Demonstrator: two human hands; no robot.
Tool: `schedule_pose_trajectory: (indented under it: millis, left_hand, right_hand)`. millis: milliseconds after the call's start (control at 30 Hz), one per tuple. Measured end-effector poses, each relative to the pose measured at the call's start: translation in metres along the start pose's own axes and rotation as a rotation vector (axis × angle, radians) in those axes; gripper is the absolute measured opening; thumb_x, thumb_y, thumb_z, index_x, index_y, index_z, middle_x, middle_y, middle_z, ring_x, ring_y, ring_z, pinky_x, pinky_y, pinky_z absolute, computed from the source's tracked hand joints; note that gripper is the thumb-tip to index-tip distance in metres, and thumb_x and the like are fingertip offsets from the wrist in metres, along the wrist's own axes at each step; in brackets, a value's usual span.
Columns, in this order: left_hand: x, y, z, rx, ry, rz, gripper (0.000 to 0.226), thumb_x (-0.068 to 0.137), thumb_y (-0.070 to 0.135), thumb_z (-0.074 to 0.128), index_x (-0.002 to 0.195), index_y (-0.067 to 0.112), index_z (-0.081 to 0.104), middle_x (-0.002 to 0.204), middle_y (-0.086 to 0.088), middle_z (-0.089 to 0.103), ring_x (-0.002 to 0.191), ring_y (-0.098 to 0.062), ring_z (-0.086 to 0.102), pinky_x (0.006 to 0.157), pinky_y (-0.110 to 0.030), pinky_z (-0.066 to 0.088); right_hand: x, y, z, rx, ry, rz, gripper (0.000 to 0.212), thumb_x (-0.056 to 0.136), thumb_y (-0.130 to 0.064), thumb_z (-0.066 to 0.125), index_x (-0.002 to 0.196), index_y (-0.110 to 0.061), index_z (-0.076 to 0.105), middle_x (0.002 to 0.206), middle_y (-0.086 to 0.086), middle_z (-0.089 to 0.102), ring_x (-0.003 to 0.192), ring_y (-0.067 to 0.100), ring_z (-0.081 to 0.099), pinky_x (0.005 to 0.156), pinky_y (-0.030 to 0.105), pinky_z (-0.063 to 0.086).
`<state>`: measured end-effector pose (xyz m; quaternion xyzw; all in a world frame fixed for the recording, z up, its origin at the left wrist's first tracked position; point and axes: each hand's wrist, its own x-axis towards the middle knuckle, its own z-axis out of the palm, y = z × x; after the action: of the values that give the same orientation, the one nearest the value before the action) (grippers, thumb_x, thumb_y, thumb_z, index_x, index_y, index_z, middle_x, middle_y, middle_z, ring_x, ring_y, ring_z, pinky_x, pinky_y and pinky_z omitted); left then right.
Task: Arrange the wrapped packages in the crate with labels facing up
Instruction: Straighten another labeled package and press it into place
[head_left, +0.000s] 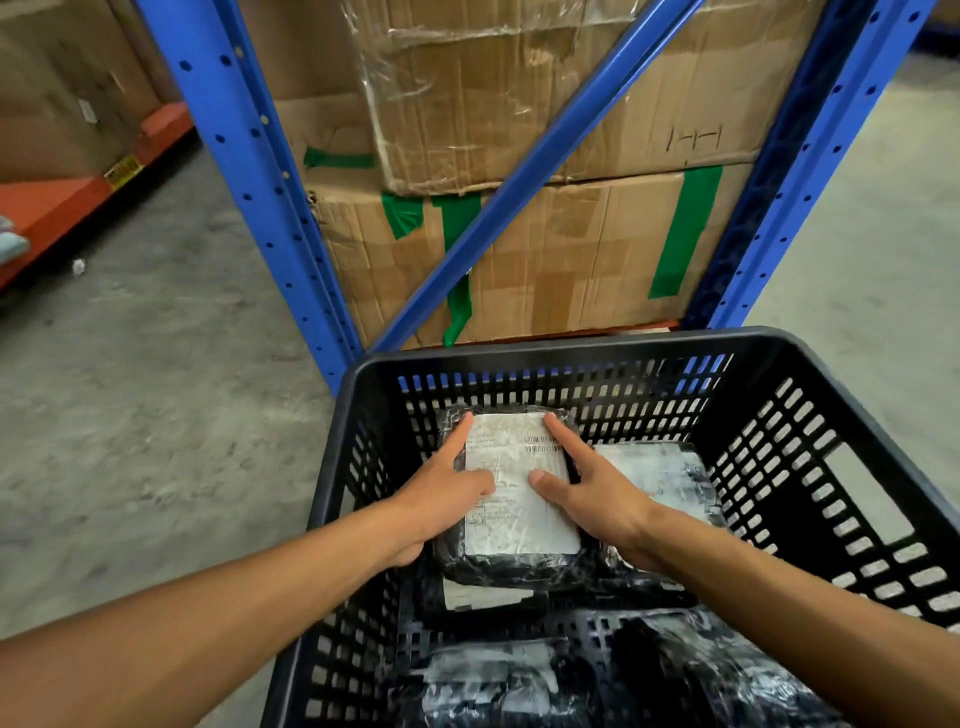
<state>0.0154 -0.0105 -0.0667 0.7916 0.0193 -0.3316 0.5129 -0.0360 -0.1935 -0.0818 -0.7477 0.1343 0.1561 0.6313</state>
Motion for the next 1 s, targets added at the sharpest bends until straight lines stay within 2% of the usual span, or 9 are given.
schedule_pose_trajectory:
  millis: [67, 167, 233, 300, 400, 600, 767, 900, 1000]
  left_hand:
    - [0.002, -0.005, 0.001, 0.029, 0.025, -0.040, 0.092, 0.090, 0.009, 0.057, 0.156, 0.051, 0.009, 0.162, -0.001, 0.033, 0.134, -0.020, 0.046, 0.104, -0.031, 0.042]
    - [0.005, -0.014, 0.007, 0.033, 0.062, -0.086, 0.089, 0.093, 0.007, 0.053, 0.158, 0.047, 0.009, 0.158, -0.001, 0.039, 0.091, -0.004, 0.054, 0.069, -0.022, 0.045]
    - [0.009, -0.019, 0.009, 0.028, 0.098, -0.117, 0.087, 0.094, 0.007, 0.052, 0.158, 0.047, 0.009, 0.156, -0.002, 0.041, 0.077, 0.000, 0.046, 0.060, -0.021, 0.042]
    - [0.012, -0.023, 0.011, 0.028, 0.134, -0.135, 0.087, 0.093, 0.006, 0.051, 0.157, 0.048, 0.009, 0.153, -0.003, 0.045, 0.080, -0.004, 0.051, 0.067, -0.024, 0.051]
    - [0.014, -0.029, 0.015, 0.046, 0.179, -0.176, 0.089, 0.091, 0.005, 0.049, 0.155, 0.052, 0.010, 0.146, -0.004, 0.052, 0.092, -0.017, 0.063, 0.079, -0.035, 0.059]
    - [0.020, -0.035, 0.014, 0.066, 0.239, -0.259, 0.082, 0.092, 0.008, 0.044, 0.155, 0.051, 0.013, 0.140, -0.007, 0.053, 0.096, -0.022, 0.064, 0.053, -0.025, 0.048]
    - [0.027, -0.043, 0.017, 0.113, 0.268, -0.289, 0.085, 0.092, 0.009, 0.045, 0.154, 0.054, 0.008, 0.145, -0.013, 0.048, 0.107, -0.030, 0.062, 0.062, -0.030, 0.052]
    - [0.031, -0.048, 0.019, 0.133, 0.282, -0.272, 0.087, 0.089, 0.008, 0.045, 0.153, 0.056, 0.011, 0.153, -0.015, 0.040, 0.129, -0.035, 0.052, 0.087, -0.039, 0.057]
    - [0.031, -0.048, 0.020, 0.129, 0.282, -0.267, 0.088, 0.088, 0.007, 0.045, 0.153, 0.057, 0.011, 0.155, -0.014, 0.039, 0.131, -0.035, 0.051, 0.077, -0.035, 0.057]
  right_hand:
    - [0.006, 0.005, 0.007, -0.049, -0.028, 0.027, 0.073, 0.099, -0.021, 0.057, 0.155, -0.040, 0.015, 0.140, -0.004, 0.049, 0.108, 0.018, 0.065, 0.093, 0.037, 0.057]
    - [0.014, 0.017, 0.016, -0.093, -0.060, 0.048, 0.074, 0.099, -0.020, 0.056, 0.156, -0.039, 0.012, 0.145, -0.001, 0.047, 0.111, 0.019, 0.064, 0.095, 0.037, 0.056]
    - [0.018, 0.023, 0.020, -0.086, -0.084, 0.054, 0.074, 0.100, -0.018, 0.054, 0.157, -0.036, 0.010, 0.144, -0.001, 0.048, 0.103, 0.014, 0.064, 0.085, 0.026, 0.058]
    - [0.022, 0.029, 0.022, -0.087, -0.094, 0.060, 0.074, 0.100, -0.017, 0.053, 0.157, -0.035, 0.009, 0.147, 0.001, 0.046, 0.102, 0.013, 0.063, 0.078, 0.019, 0.057]
    - [0.026, 0.035, 0.025, -0.120, -0.090, 0.049, 0.074, 0.101, -0.019, 0.053, 0.157, -0.035, 0.008, 0.148, 0.001, 0.045, 0.115, 0.019, 0.060, 0.092, 0.030, 0.056]
    - [0.037, 0.055, 0.039, -0.189, -0.106, 0.059, 0.075, 0.099, -0.029, 0.054, 0.155, -0.044, 0.005, 0.143, 0.002, 0.047, 0.113, 0.023, 0.062, 0.098, 0.042, 0.054]
    - [0.045, 0.071, 0.045, -0.267, -0.080, 0.028, 0.075, 0.094, -0.044, 0.053, 0.147, -0.059, 0.002, 0.153, 0.006, 0.035, 0.128, 0.029, 0.050, 0.104, 0.044, 0.049]
    - [0.045, 0.075, 0.046, -0.268, -0.044, 0.009, 0.075, 0.092, -0.047, 0.052, 0.144, -0.064, 0.000, 0.150, 0.004, 0.040, 0.128, 0.027, 0.051, 0.108, 0.046, 0.045]
    - [0.045, 0.077, 0.046, -0.250, -0.028, 0.003, 0.075, 0.088, -0.051, 0.052, 0.132, -0.076, -0.004, 0.148, 0.005, 0.042, 0.126, 0.027, 0.052, 0.106, 0.047, 0.047]
